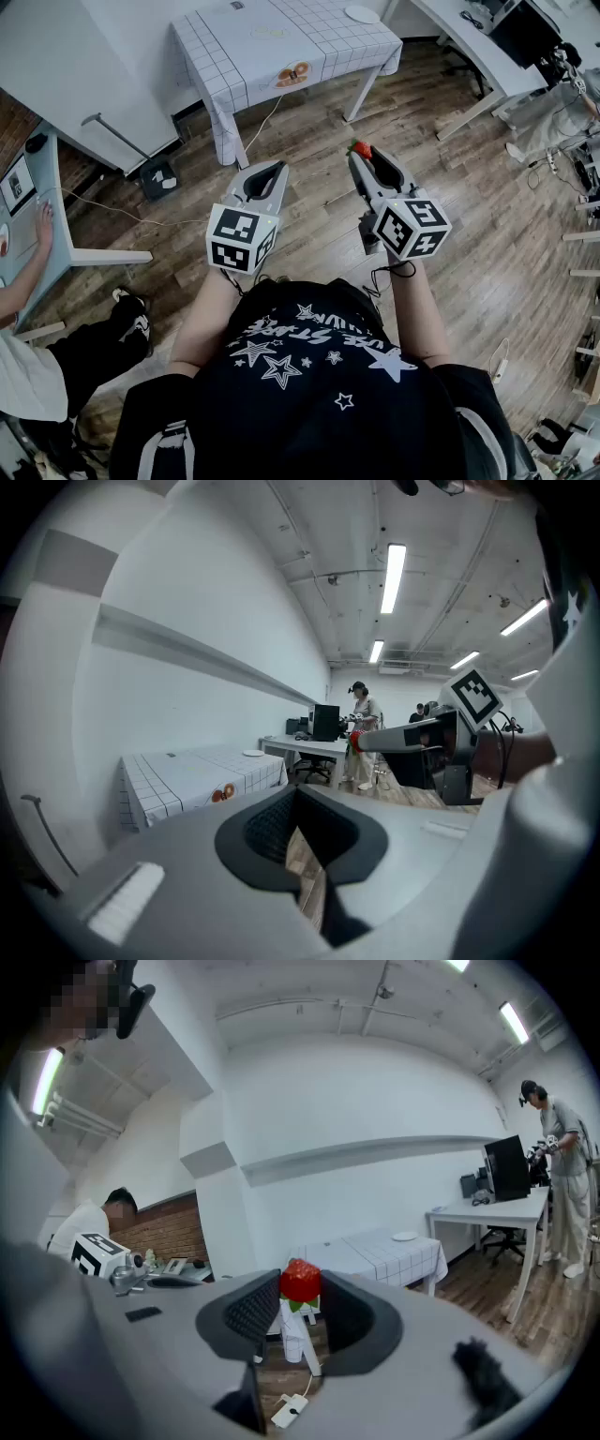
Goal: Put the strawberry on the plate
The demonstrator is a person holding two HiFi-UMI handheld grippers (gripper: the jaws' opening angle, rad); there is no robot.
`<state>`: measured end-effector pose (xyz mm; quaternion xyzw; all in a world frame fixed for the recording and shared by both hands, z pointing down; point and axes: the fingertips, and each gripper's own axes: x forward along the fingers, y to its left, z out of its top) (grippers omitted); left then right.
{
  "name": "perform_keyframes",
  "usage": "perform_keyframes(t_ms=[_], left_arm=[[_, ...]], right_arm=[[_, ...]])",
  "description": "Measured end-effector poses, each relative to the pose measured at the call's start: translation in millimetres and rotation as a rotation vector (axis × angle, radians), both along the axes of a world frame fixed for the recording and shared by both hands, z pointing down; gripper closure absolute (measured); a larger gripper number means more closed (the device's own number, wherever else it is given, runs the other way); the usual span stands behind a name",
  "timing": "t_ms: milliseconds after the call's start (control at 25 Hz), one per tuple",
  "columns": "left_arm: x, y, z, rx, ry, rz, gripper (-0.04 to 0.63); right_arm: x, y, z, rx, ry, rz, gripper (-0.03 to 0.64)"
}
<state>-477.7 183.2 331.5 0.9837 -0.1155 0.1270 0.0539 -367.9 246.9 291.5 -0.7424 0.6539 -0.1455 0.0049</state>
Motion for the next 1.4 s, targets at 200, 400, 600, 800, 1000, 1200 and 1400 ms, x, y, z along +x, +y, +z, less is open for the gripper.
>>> perform_keyframes(t_ms=[200,400,600,800,1000,1200,1400], left_arm=[[10,-6,-5,0.024,0.025,0.008,0.586],[11,4,-3,0.021,0.038,0.02,0.586],[6,7,3,0.018,0.02,0.032,0.586],[-1,6,12,-0.006,0.001,0.052,0.586],[11,7,20,-0.026,0.002,0.106,0.586],[30,10,17,-0.024,0.037,0.089,0.586],[47,8,18,-0.016,0.028,0.085,0.586]], right_arm=[[7,0,5,0.001,-0.005,0.024,0.476],[9,10,12,-0.008,-0.006,0.041,0.476],[11,13,18,-0.015,-0.039,0.065,0.476],[7,18,20,-0.009,-0.069,0.081,0.474],[14,38,31,-0.031,-0.083,0.148,0.474],[30,57,41,-0.043,-0.086,0.189,0.474],[58,54,40,-0.027,-0.09,0.199,0.475]])
